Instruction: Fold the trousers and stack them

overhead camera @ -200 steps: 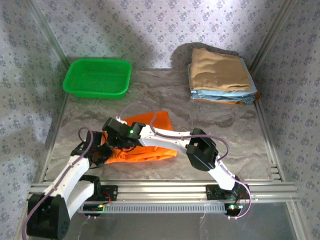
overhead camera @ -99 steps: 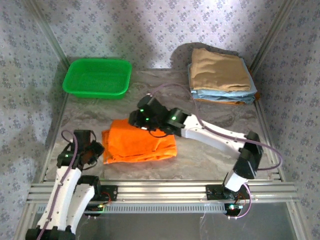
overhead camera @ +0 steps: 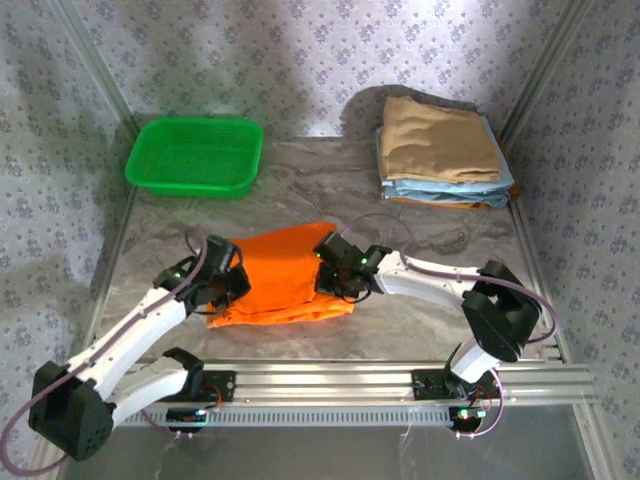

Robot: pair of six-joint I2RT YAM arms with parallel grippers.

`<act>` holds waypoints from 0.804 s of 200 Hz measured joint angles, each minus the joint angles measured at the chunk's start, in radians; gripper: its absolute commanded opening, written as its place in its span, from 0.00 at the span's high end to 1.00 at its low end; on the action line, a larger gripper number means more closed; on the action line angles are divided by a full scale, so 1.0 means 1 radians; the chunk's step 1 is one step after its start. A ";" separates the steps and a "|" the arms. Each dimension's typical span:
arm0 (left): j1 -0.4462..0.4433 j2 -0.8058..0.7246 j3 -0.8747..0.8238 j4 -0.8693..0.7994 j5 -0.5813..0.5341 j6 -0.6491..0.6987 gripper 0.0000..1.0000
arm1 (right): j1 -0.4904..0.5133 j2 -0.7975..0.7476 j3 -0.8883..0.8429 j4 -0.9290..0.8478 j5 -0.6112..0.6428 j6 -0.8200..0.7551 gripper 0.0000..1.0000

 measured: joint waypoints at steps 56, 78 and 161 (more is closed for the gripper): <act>0.012 -0.242 -0.309 0.139 0.006 -0.163 0.97 | -0.047 -0.059 -0.191 0.154 -0.099 0.009 1.00; 0.034 -0.309 -0.354 0.171 0.025 -0.188 0.97 | -0.080 -0.066 -0.208 0.173 -0.136 0.005 1.00; -0.046 0.113 -0.221 0.433 0.054 -0.144 1.00 | -0.263 -0.111 -0.229 0.100 -0.175 -0.087 1.00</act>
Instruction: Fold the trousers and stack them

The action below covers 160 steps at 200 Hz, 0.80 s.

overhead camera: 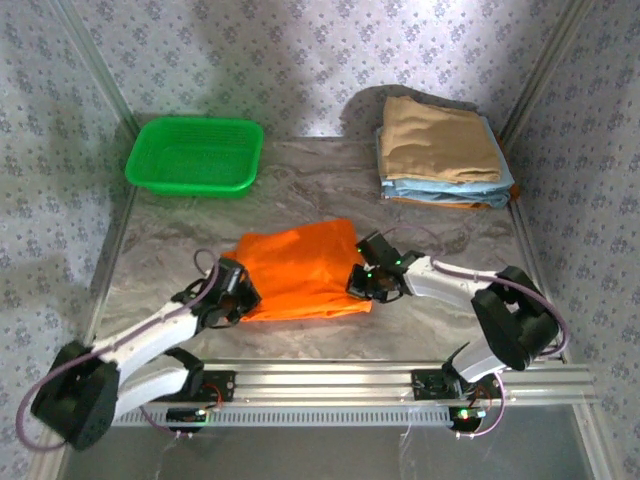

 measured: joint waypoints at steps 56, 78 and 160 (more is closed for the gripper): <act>-0.034 0.040 0.163 -0.156 -0.029 0.132 0.77 | -0.077 -0.023 0.133 -0.250 0.085 -0.144 1.00; -0.013 -0.039 0.247 -0.287 -0.054 0.192 0.57 | -0.089 -0.014 0.260 -0.314 0.123 -0.193 0.99; 0.034 0.228 0.396 -0.275 -0.023 0.249 0.84 | -0.119 0.492 0.741 -0.323 0.143 -0.282 1.00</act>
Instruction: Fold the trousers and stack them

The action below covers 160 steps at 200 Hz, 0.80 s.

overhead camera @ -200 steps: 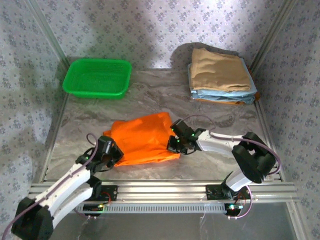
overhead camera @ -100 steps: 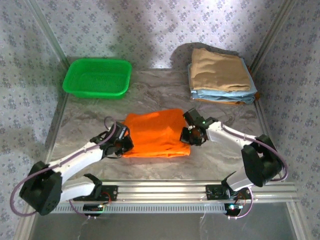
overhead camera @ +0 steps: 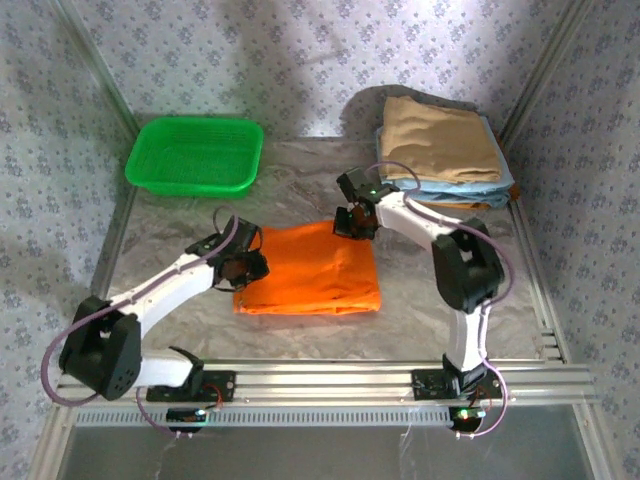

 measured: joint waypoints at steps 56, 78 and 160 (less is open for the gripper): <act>-0.003 -0.172 -0.291 0.126 -0.032 -0.063 0.90 | -0.013 0.100 0.045 0.039 -0.064 -0.001 1.00; 0.011 -0.247 -0.341 0.147 -0.033 -0.068 0.83 | -0.011 0.079 0.024 0.045 -0.079 -0.004 1.00; 0.044 -0.386 -0.329 -0.027 -0.048 -0.026 0.64 | -0.013 -0.099 0.069 -0.137 0.220 -0.101 0.44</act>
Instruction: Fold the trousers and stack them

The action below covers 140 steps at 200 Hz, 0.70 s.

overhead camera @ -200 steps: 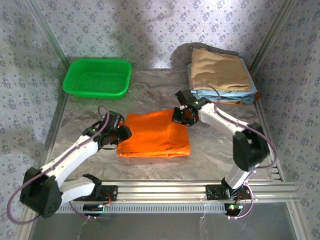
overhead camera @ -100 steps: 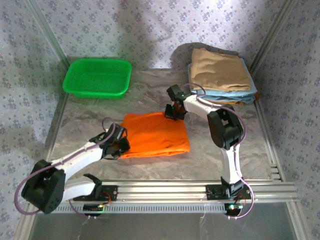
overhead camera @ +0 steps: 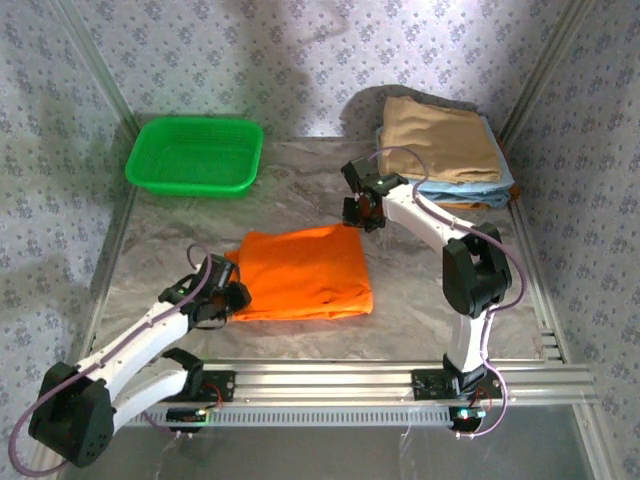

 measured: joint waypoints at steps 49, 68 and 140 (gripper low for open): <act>0.000 -0.026 0.000 -0.012 0.000 0.000 0.63 | -0.088 0.196 0.201 -0.128 0.252 0.039 0.17; 0.003 -0.021 0.004 -0.011 0.001 0.000 0.63 | -0.118 0.319 0.331 -0.169 0.316 0.072 0.05; 0.027 0.066 0.102 0.015 0.028 0.031 0.63 | -0.177 0.670 0.821 -0.348 0.349 0.129 0.11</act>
